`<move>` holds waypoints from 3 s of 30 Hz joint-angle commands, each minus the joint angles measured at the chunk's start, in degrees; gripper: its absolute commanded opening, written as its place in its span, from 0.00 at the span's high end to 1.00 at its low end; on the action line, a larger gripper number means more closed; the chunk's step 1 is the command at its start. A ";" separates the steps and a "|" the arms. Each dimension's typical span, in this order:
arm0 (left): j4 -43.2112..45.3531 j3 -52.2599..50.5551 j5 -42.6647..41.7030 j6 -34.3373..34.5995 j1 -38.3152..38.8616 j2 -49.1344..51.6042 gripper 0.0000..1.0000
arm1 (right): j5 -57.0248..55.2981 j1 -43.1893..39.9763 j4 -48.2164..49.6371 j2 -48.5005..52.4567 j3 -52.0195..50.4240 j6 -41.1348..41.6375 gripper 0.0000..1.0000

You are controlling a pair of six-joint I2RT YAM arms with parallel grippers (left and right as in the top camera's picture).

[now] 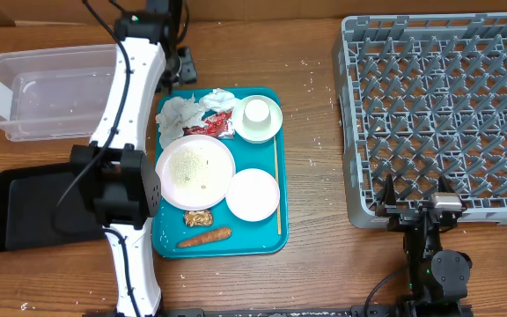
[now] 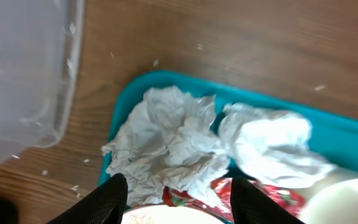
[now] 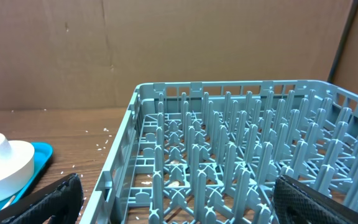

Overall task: Sort waste into correct bins and load items into the dishwasher
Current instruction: 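Lower the left gripper and grasp the crumpled white tissues, then carry the tissues left and release them into the clear bin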

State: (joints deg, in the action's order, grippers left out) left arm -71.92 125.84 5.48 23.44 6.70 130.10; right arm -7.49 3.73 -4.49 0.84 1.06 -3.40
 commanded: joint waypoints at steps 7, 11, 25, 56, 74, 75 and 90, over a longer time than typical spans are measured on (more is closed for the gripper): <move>8.68 -14.91 -1.05 -0.66 -0.35 -0.09 0.46 | 0.07 -0.31 0.31 -0.68 -0.59 0.20 0.00; 12.26 -18.62 -1.03 -0.72 -0.35 -0.09 0.45 | 0.07 -0.31 0.31 -0.68 -0.59 0.20 0.00; 17.70 -20.79 -1.03 -0.74 -0.35 -0.09 0.96 | 0.07 -0.31 0.31 -0.68 -0.59 0.20 0.00; 9.53 12.31 14.03 2.95 -11.98 -5.20 0.96 | 0.07 -0.31 0.31 -0.68 -0.59 0.20 0.00; -7.37 12.24 -18.56 -1.55 -21.40 -3.02 0.00 | 0.07 -0.31 0.31 -0.68 -0.59 0.20 0.00; -8.11 12.24 -21.35 -3.69 -20.87 -3.02 0.00 | 0.07 -0.31 0.31 -0.68 -0.59 0.20 0.00; -10.03 12.17 -15.43 -4.63 -5.92 1.18 0.00 | 0.07 -0.31 0.31 -0.68 -0.59 0.20 0.00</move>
State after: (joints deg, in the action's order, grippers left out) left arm -82.52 137.69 -12.23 16.97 -1.04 127.50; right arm -7.49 3.73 -4.49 0.84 1.06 -3.42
